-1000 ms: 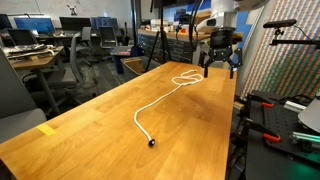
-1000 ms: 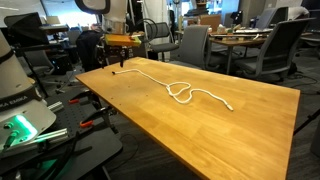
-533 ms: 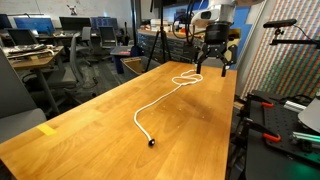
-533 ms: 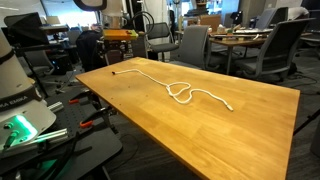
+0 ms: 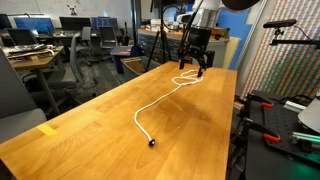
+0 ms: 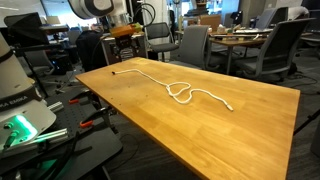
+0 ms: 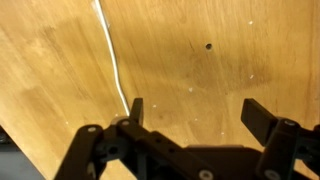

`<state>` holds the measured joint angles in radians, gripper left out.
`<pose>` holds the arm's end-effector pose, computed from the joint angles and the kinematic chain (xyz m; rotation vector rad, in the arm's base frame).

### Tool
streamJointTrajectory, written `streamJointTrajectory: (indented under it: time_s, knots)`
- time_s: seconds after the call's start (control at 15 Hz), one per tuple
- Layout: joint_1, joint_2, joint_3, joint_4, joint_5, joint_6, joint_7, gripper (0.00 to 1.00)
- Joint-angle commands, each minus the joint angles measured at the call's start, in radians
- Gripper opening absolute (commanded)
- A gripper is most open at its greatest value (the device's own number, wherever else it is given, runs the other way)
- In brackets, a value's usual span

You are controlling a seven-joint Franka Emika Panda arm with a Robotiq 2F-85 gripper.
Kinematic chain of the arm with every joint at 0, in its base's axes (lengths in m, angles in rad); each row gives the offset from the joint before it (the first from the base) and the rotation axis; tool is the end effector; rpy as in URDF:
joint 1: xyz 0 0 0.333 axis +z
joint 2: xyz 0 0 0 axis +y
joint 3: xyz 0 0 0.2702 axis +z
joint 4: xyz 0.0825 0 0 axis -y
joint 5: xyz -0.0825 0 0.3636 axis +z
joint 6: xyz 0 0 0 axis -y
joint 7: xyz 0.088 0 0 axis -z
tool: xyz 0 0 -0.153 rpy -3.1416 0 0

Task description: Tie a knot using the white rope on the table

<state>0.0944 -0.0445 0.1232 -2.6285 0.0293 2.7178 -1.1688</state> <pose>0.4303 0.0938 0.2017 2.3958 1.9389 0.1891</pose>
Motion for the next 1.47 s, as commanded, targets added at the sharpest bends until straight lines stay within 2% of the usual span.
streamJointTrajectory:
  time_s: [0.0,0.2,0.53,0.67,0.93,1.2,1.4]
  knots:
    - [0.016,0.002,-0.014,-0.002,-0.003,-0.001,0.003,1.0]
    - [0.019,0.06,-0.019,0.036,0.039,0.021,-0.009,1.0]
    - [-0.026,0.22,-0.044,0.197,-0.034,0.069,0.093,1.0]
    - [-0.037,0.283,-0.069,0.256,-0.124,0.104,0.152,1.0]
    - [-0.055,0.4,-0.12,0.348,-0.252,0.086,0.251,1.0]
    - [-0.147,0.5,-0.074,0.412,-0.202,0.089,0.221,1.0]
    - [-0.198,0.554,-0.059,0.451,-0.205,0.102,0.221,1.0]
